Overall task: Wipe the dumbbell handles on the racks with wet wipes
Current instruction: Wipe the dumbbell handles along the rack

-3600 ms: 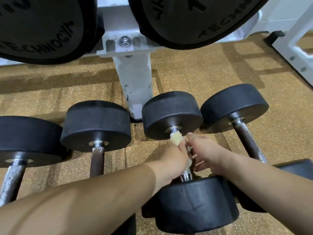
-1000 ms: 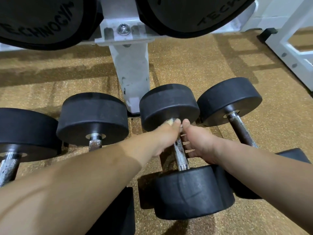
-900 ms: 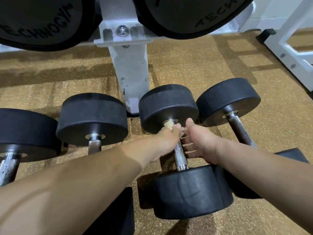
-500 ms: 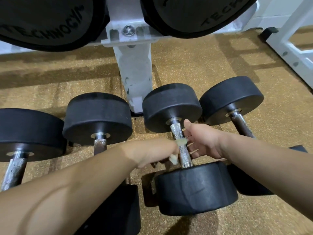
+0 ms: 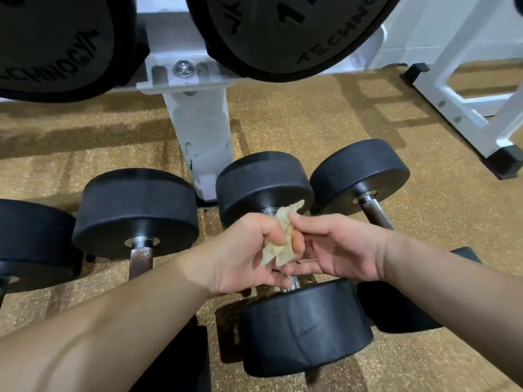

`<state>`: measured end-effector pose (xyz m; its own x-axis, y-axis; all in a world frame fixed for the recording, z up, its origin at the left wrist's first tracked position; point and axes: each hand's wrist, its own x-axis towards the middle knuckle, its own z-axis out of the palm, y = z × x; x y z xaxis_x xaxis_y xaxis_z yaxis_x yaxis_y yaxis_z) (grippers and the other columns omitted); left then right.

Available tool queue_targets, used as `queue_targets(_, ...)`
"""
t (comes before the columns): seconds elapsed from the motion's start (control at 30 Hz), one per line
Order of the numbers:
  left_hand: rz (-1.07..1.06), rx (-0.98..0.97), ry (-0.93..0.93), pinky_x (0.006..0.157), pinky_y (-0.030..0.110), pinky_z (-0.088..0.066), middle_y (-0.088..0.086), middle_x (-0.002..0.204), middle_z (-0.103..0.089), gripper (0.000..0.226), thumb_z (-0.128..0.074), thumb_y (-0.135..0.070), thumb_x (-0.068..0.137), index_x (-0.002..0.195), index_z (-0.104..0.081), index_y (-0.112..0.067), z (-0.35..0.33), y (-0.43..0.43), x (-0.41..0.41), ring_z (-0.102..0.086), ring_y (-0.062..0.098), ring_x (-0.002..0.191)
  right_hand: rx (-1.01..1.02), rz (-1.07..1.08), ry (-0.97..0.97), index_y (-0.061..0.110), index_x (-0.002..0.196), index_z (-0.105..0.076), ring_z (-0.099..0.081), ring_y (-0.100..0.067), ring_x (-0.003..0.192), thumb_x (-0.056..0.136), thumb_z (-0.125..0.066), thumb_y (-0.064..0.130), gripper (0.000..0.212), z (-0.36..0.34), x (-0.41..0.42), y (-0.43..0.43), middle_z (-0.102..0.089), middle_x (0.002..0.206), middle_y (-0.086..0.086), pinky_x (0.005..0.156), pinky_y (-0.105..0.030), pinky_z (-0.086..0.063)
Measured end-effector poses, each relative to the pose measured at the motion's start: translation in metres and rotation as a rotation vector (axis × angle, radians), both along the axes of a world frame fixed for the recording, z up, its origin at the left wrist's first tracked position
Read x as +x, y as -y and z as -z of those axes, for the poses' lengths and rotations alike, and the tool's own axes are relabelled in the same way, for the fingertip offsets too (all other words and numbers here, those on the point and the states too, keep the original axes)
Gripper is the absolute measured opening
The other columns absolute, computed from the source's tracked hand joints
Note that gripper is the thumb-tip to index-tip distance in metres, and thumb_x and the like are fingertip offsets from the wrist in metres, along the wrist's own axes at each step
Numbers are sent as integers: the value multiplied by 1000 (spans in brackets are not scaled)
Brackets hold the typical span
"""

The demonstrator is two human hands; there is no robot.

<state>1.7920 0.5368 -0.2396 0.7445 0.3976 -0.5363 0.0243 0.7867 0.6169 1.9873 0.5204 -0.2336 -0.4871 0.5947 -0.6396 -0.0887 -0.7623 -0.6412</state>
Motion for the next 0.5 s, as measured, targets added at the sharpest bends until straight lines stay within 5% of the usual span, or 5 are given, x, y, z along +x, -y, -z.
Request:
queue_targets(0.13, 65, -22, -28, 69, 34, -48, 10, 81, -57, 30, -48, -30, 88, 87, -65, -5, -2, 4, 2, -54, 22, 70, 93, -52, 9, 5, 119, -70, -69, -31, 99, 99, -64, 30, 33, 0, 1, -2, -67, 111, -24, 92, -42, -56)
queue_targets(0.27, 43, 212, -401, 76, 35, -56, 10, 81, -72, 57, -56, -60, 96, 98, -74, -6, 4, 0, 3, -69, 23, 75, 96, 129, 161, 4, 123, -67, -72, -32, 106, 96, -67, 25, 34, 9, 3, -9, -72, 119, -22, 90, -37, -61)
queue_targets(0.4, -203, 250, -678, 77, 38, -55, 11, 76, -74, 45, -56, -49, 100, 106, -69, -7, 19, -4, -12, -70, 25, 69, 47, 397, 400, 0, 118, -68, -74, -28, 83, 88, -80, 28, 42, 21, 11, -16, -74, 101, -20, 74, -38, -64)
queue_targets(0.5, -210, 304, -745, 72, 35, -53, 6, 73, -72, 30, -59, -38, 100, 101, -68, -10, 30, -4, -22, -67, 21, 66, 174, 413, 706, 6, 111, -66, -71, -26, 81, 84, -84, 22, 37, 27, 10, -23, -76, 102, -17, 76, -40, -61)
